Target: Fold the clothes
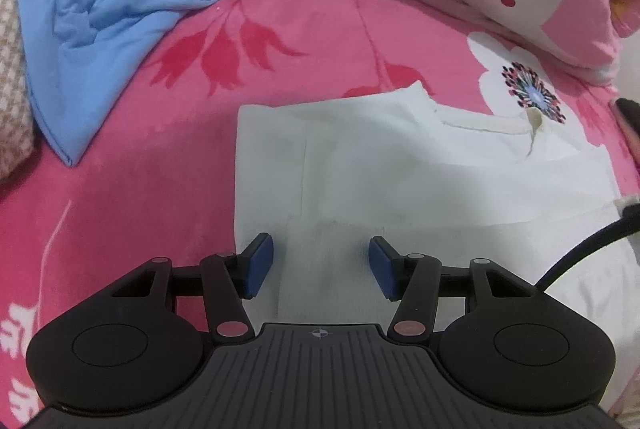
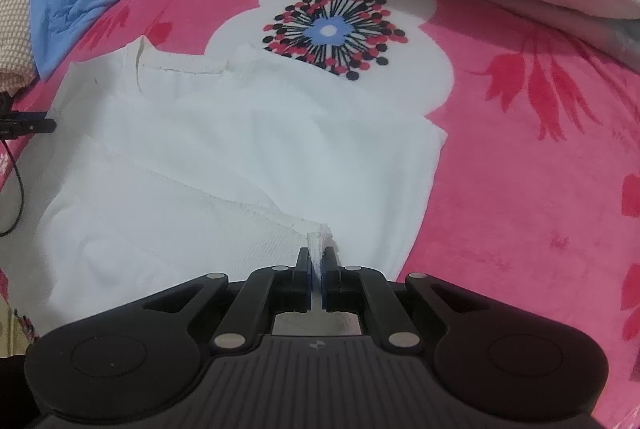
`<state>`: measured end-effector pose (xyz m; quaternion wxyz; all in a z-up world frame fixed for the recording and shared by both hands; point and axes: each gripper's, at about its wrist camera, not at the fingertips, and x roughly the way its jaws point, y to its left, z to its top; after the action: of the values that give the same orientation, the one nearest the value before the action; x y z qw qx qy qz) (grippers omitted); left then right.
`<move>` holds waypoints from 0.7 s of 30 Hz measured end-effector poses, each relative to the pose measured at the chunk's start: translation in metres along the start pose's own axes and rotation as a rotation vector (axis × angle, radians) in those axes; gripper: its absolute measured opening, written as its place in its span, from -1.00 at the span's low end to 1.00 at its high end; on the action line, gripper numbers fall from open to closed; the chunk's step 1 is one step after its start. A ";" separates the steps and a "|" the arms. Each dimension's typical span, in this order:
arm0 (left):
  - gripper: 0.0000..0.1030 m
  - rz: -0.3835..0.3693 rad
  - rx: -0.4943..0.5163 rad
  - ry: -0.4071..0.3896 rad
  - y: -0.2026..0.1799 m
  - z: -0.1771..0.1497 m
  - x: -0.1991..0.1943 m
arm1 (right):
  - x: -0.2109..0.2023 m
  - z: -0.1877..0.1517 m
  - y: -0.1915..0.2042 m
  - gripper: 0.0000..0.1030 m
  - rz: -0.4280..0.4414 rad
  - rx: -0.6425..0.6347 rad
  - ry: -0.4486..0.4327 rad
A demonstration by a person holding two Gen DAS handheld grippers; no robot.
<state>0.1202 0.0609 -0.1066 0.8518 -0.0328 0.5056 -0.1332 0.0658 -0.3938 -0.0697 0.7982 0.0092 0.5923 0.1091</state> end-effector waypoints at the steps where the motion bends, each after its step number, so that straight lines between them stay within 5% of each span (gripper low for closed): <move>1: -0.03 0.004 0.025 -0.007 -0.003 0.000 -0.002 | -0.002 -0.001 0.000 -0.93 -0.006 0.003 -0.010; 9: -0.34 0.011 0.100 -0.041 -0.014 -0.004 -0.012 | -0.012 -0.005 0.003 -0.93 -0.024 0.021 -0.057; 16: -0.20 0.012 0.053 0.010 -0.006 -0.003 0.000 | -0.004 -0.005 0.004 -0.93 -0.025 0.025 -0.055; 21: -0.68 0.046 0.126 -0.058 -0.017 -0.005 -0.010 | -0.007 -0.008 0.007 -0.94 -0.042 0.024 -0.074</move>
<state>0.1077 0.0479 -0.0973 0.8692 0.0286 0.4722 -0.1439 0.0557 -0.3895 -0.0646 0.8216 0.0106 0.5636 0.0848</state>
